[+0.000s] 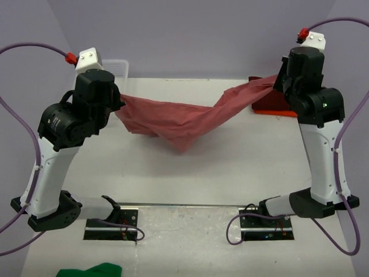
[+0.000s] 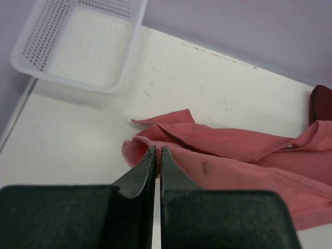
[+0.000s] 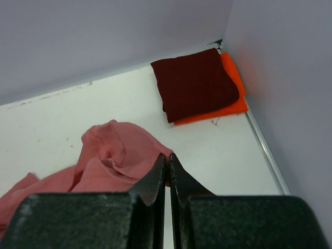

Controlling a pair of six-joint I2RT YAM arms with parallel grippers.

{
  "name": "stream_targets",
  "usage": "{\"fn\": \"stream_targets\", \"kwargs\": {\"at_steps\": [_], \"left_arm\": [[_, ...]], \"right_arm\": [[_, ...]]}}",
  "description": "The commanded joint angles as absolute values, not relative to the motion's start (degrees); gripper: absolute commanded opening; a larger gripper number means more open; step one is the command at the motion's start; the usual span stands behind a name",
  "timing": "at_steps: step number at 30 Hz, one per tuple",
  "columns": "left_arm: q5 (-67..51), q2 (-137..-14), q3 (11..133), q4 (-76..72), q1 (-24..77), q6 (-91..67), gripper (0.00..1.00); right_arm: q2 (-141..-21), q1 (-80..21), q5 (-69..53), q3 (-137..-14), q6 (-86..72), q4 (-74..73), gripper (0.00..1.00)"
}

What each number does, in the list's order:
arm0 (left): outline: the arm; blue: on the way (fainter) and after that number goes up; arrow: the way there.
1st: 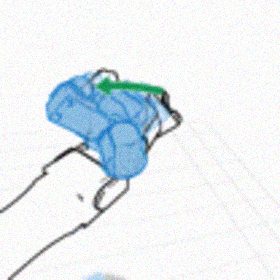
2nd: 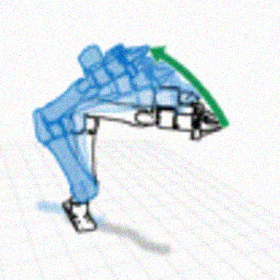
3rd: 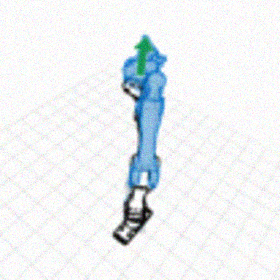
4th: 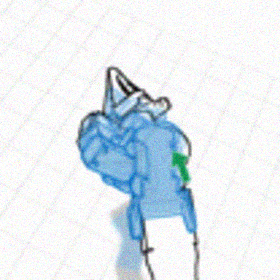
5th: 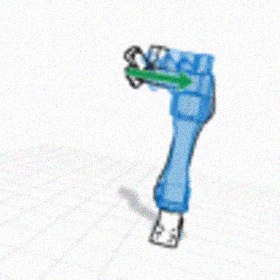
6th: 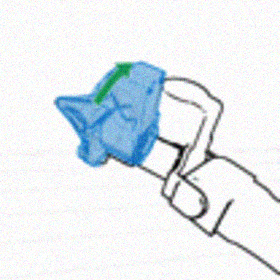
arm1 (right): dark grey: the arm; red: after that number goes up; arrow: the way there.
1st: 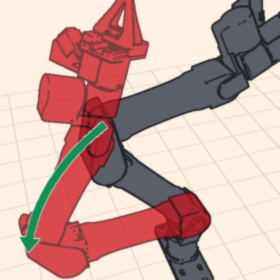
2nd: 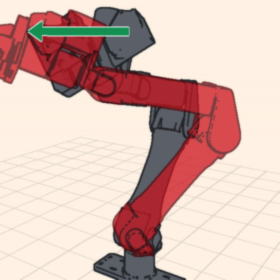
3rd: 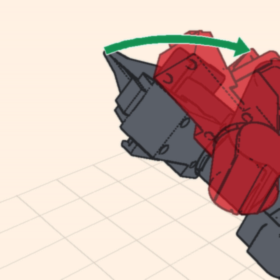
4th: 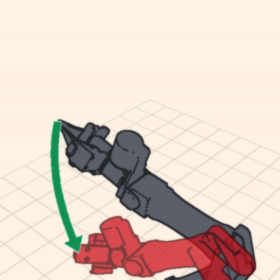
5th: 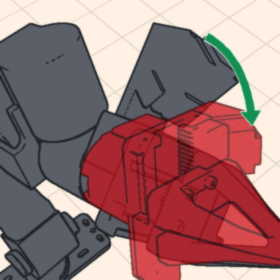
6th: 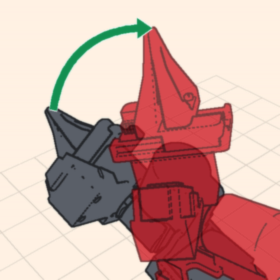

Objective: Fold and stack the t-shirts
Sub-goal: Flatten out the tshirt

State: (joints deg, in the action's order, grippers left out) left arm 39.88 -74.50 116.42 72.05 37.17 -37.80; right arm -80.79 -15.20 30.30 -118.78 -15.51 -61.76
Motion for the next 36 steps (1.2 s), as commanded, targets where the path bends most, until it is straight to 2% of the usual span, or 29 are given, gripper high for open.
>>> {"fn": "stream_targets", "kwargs": {"at_steps": [1,4,8,14,18,26,31,36], "left_arm": [[41.75,-74.97,121.37,73.93,35.51,-31.38,0.0],[42.8,-74.97,126.64,73.57,35.51,-31.03,0.0],[42.72,-75.41,130.69,70.76,35.51,-28.22,0.0],[43.07,-69.88,125.17,53.99,35.51,-17.34,0.0],[38.43,-69.0,125.68,46.86,35.59,-13.46,0.0],[24.19,-63.82,125.77,38.15,35.6,-11.87,0.0],[19.6,-61.61,124.63,36.04,35.51,-12.3,0.0],[19.77,-61.08,121.55,33.05,35.6,-10.81,0.0]], "right_arm": [[-77.45,-15.12,28.92,-122.17,-13.01,-61.97,0.0],[-75.68,-15.12,28.3,-124.62,-11.61,-60.65,0.0],[-73.31,-15.12,26.72,-133.83,-9.41,-60.03,0.0],[-69.17,-15.12,22.94,-138.42,-4.58,-52.21,0.0],[-66.8,-15.21,19.61,-138.7,-2.91,-46.17,0.0],[-62.93,-15.21,5.47,-143.79,-3.69,-40.79,0.0],[-60.74,-15.12,-1.39,-142.21,-6.59,-39.29,0.0],[-61.96,-15.12,-5.0,-141.5,-6.33,-37.18,0.0]]}}
